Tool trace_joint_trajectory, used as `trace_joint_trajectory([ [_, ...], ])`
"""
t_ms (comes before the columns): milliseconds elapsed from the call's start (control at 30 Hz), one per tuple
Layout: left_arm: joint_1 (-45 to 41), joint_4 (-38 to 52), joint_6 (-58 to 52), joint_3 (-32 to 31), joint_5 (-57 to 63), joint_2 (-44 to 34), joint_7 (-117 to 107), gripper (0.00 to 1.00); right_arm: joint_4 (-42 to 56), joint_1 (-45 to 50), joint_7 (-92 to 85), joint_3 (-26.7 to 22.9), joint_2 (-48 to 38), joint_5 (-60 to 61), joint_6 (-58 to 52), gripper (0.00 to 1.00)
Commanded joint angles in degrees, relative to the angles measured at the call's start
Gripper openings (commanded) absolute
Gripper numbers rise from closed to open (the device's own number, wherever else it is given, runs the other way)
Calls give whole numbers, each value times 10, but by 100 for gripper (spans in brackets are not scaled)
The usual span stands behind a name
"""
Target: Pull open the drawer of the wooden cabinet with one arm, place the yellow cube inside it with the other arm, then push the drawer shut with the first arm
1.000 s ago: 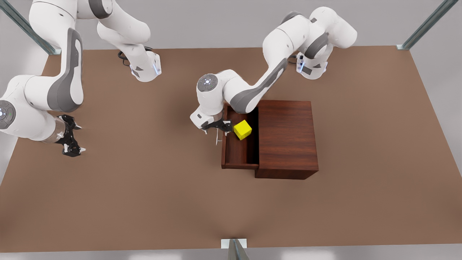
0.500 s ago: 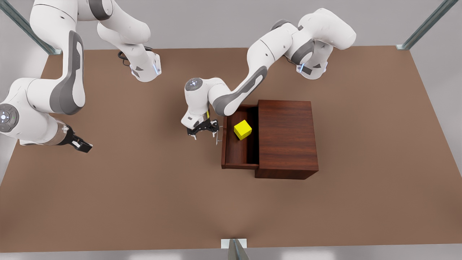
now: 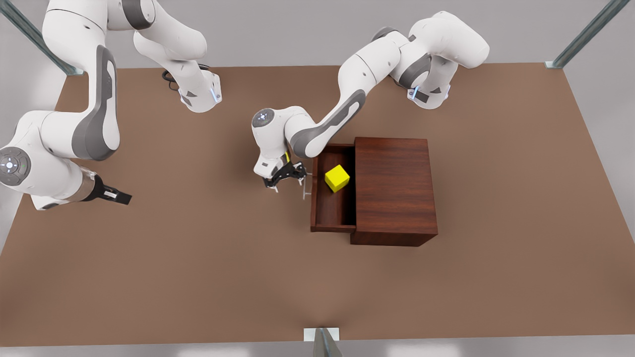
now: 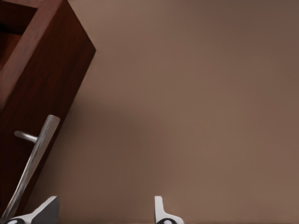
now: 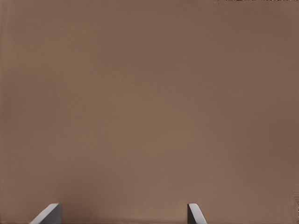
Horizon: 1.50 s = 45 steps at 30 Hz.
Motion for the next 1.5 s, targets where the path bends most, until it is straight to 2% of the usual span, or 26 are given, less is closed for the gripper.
trace_joint_trajectory([
  [0,0,0,-33,0,5,-1,1,100,0,0,-117,0,-1,0,-1,100],
  [367,-6,-32,-48,-2,0,-29,-9,100,0,-1,-119,0,-1,1,-2,100],
  [467,29,-32,-42,0,2,-34,33,100,0,0,-124,1,4,1,-2,100],
  [700,42,-36,-26,0,3,-30,36,100,0,1,-121,5,5,1,-2,100],
  [800,63,-98,-23,0,2,-64,52,100,0,0,-124,6,6,1,-2,100],
  [933,67,-107,-31,0,-1,-70,52,100,0,0,-124,6,5,1,-2,100],
  [1067,88,-188,-12,0,2,-117,62,100,0,0,-123,6,7,0,-2,100],
  [1200,91,-208,-11,0,3,-128,63,100,0,11,-116,6,15,2,0,100],
  [1267,103,-259,12,0,3,-161,79,100,0,12,-117,6,15,1,0,100],
  [1300,103,-258,14,0,1,-161,77,100,0,12,-117,6,15,1,0,100],
  [1333,103,-223,7,0,-52,-175,30,100,0,12,-117,6,15,1,-1,100],
  [1367,106,-149,-59,3,-122,-215,-50,100,0,11,-117,6,15,1,-1,100],
  [1400,148,-105,-143,0,-181,-256,-52,100,0,12,-117,6,15,1,0,100],
  [1433,200,-106,-179,-1,-234,-330,-35,100,0,12,-117,6,15,0,-1,100],
  [1467,253,-105,-245,0,-271,-379,85,100,0,12,-117,6,15,0,-1,100],
])
